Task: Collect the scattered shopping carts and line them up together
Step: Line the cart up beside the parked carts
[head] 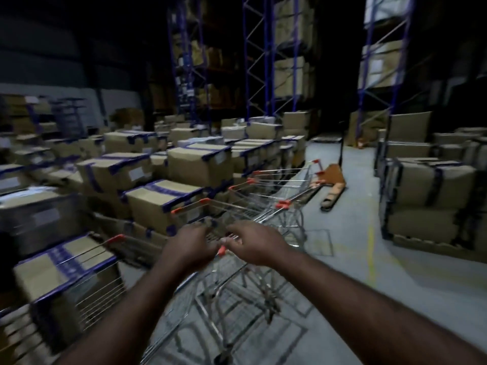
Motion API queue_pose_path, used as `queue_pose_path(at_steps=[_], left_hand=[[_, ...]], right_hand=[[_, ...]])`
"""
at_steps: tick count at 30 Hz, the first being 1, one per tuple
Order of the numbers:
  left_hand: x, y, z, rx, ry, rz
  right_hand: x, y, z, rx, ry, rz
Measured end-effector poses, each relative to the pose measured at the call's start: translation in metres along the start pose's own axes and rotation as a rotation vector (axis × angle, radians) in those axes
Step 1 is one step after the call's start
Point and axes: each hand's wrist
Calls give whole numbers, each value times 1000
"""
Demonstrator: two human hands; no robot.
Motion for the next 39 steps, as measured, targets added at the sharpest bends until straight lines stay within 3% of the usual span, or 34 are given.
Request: queue_pose_path(at_steps=[8, 15, 24, 28, 39], left_hand=[[-136, 211, -43, 54, 24, -299], [-231, 327, -84, 38, -5, -455], [-408, 387, -158, 105, -40, -511], [-506, 402, -192, 77, -81, -477], [-731, 478, -291, 46, -171, -434]], right_hand=[[26, 203, 112, 153, 133, -191], [27, 332, 168, 184, 185, -343], [-58, 481, 168, 223, 140, -432], [-119, 553, 166, 281, 61, -483], [-241, 760, 165, 256, 38, -487]])
Point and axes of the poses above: each hand's wrist, its own x-axis away from the middle knuckle, its own z-axis out of the back of the hand, y = z × x, and after that the axes turned 3 degrees about -x, right-handed
